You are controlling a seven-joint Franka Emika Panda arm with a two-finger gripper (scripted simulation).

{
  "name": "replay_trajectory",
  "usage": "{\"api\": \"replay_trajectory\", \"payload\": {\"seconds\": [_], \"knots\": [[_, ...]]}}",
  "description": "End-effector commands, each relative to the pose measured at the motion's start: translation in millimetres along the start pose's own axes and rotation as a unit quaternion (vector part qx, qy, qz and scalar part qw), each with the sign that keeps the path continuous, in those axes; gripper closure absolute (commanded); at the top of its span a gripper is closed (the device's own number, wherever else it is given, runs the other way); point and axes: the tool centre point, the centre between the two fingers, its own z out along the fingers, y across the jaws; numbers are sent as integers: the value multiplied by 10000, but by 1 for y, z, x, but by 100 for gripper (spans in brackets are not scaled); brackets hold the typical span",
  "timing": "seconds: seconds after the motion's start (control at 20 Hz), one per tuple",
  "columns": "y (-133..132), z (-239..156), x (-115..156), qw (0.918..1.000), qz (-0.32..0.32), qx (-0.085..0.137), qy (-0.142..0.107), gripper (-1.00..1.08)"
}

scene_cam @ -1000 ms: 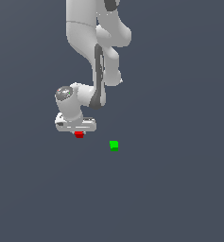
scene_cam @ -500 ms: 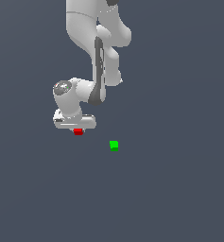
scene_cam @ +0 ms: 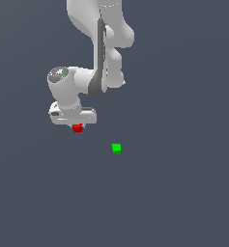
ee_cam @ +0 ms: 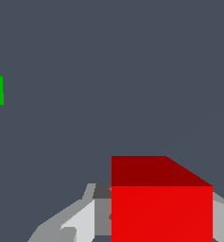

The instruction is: Stack the red cube on top of the green cube.

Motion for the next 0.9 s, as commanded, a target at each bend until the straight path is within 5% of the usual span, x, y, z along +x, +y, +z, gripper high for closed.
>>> {"api": "replay_trajectory", "payload": {"seconds": [0.0,0.45,0.85], "knots": [[0,-9,0,10000,0,1,-3,108],[-5,-12,2,10000,-1,0,1,108],[-47,0,20,10000,-1,3,2,108]]}}
